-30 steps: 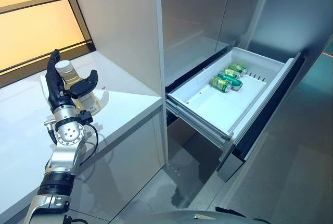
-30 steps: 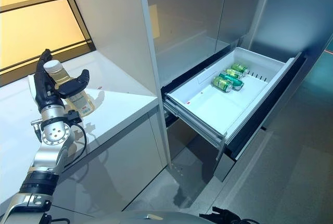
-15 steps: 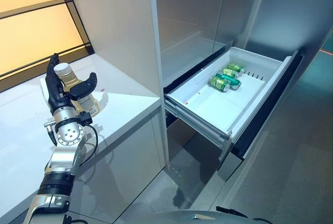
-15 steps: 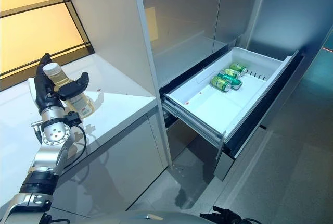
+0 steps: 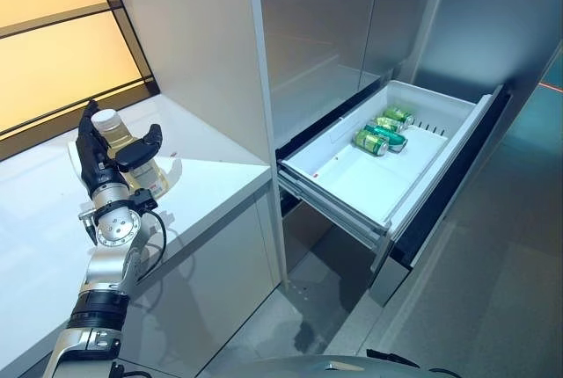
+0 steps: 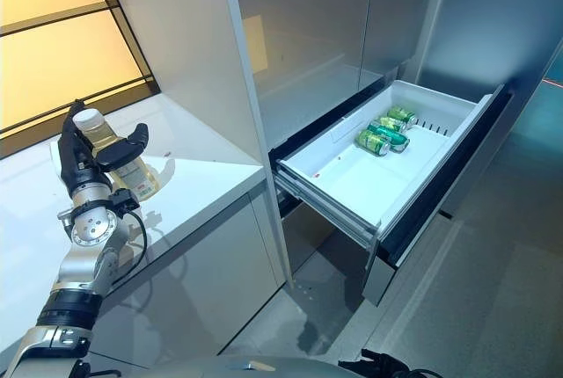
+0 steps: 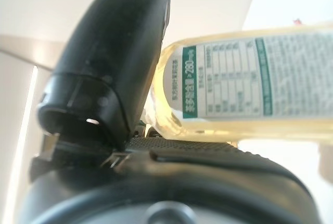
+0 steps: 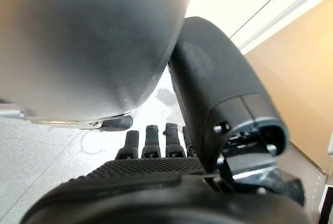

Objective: Put drinks into fridge and close the fridge

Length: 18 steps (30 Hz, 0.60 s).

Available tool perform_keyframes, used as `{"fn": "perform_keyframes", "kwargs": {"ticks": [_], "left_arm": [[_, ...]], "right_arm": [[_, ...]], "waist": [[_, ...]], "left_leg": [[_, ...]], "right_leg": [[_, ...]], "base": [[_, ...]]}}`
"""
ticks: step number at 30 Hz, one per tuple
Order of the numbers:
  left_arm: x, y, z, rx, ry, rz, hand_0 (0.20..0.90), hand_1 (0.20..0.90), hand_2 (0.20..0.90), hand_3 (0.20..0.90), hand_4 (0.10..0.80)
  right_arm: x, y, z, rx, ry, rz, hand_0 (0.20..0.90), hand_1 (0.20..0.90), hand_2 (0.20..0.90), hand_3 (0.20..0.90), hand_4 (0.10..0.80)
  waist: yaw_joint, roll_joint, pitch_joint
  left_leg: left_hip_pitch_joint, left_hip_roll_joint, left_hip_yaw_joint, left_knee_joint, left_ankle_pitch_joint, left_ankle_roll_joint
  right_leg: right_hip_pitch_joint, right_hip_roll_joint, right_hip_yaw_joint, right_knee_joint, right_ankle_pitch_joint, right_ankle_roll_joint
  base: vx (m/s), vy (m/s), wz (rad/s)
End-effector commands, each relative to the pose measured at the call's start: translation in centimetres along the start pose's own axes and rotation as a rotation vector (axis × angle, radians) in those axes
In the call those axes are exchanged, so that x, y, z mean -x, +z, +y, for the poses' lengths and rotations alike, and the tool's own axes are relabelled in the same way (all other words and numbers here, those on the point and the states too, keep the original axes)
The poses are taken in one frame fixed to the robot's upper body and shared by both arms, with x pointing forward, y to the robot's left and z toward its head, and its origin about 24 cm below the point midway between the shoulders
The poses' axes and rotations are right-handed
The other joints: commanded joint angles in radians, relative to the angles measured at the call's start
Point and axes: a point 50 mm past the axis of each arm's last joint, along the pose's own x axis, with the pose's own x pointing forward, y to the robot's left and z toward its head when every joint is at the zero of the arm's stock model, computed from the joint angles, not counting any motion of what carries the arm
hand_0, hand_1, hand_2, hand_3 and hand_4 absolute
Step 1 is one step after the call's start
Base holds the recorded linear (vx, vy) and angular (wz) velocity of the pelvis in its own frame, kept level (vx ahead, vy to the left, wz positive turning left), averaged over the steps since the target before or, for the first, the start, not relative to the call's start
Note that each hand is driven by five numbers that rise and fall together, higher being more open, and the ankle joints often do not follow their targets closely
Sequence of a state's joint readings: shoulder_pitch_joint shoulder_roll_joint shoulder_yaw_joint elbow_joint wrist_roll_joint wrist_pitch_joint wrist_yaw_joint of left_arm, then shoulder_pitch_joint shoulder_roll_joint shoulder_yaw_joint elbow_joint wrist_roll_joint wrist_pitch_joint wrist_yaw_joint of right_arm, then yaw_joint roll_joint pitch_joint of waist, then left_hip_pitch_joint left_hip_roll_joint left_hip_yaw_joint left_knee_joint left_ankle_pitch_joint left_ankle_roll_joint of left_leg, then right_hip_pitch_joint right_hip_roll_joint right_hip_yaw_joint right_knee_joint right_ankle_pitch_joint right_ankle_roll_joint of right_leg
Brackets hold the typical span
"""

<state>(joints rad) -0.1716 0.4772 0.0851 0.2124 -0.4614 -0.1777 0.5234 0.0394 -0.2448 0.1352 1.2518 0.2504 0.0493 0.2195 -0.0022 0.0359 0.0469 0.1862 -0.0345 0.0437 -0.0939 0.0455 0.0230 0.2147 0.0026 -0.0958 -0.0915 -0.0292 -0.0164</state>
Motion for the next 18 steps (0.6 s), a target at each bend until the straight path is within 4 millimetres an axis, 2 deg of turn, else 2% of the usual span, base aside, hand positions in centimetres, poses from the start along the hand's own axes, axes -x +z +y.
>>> {"fn": "perform_keyframes", "kwargs": {"ticks": [1,18], "left_arm": [[-1.70,2.30,-1.32,0.101,0.012,-0.088,0.900,0.900,0.900,0.900,0.800],[-2.07,2.88,-1.11,0.025,0.035,-0.122,0.900,0.900,0.900,0.900,0.800]], "right_arm": [[-0.13,-0.48,0.41,0.045,0.015,0.043,0.900,0.900,0.900,0.900,0.800],[-0.09,-0.59,0.25,0.048,0.012,0.044,0.900,0.900,0.900,0.900,0.800]], "waist": [[-0.005,0.000,-0.003],[-0.005,0.005,-0.002]], "left_leg": [[0.019,-0.013,0.007,0.014,-0.124,0.008],[0.021,-0.014,0.006,0.014,-0.125,0.009]], "right_leg": [[-0.048,0.000,-0.015,0.090,-0.068,0.052],[-0.045,0.000,-0.015,0.090,-0.070,0.050]], "base": [[0.000,0.000,0.00],[0.000,0.000,0.00]]}}
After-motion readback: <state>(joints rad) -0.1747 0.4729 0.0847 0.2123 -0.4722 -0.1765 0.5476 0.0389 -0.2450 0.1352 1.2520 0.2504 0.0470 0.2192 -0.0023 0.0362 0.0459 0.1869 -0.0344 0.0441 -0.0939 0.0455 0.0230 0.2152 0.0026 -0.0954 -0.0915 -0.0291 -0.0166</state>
